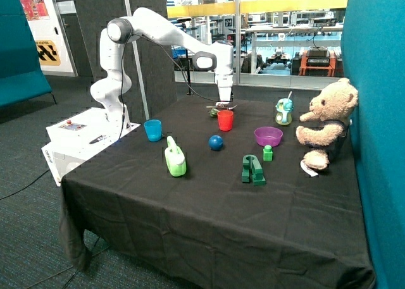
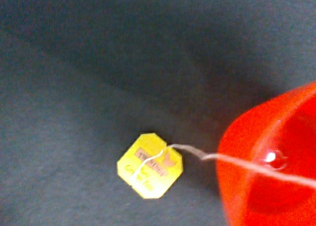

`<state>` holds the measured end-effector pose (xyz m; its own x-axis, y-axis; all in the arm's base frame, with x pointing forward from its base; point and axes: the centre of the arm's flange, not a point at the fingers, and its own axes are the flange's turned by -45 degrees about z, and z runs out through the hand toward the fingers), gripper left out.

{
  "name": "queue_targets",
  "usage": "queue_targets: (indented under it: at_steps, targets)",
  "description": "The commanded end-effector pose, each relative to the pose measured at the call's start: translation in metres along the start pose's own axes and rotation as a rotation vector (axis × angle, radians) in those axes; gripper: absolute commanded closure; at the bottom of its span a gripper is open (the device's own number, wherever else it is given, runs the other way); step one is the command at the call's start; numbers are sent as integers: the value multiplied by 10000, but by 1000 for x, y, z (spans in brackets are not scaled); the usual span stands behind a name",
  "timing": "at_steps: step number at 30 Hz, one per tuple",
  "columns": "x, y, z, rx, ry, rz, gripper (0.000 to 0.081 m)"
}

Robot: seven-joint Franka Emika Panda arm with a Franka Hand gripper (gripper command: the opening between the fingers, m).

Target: Prepare two cups of tea

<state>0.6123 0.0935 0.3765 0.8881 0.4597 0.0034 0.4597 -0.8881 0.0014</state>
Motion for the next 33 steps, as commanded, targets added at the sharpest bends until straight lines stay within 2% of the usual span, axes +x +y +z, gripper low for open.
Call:
queue_targets:
  at_steps: [1, 10, 24, 31, 33]
  targets:
    - [5, 24, 0, 14, -34, 274, 808]
    - [7, 31, 3, 14, -34, 283, 808]
    - [22, 24, 9, 14, -34, 110, 808]
    - [17, 22, 9, 14, -34, 104, 808]
    - [15, 22, 9, 14, -34, 106, 714]
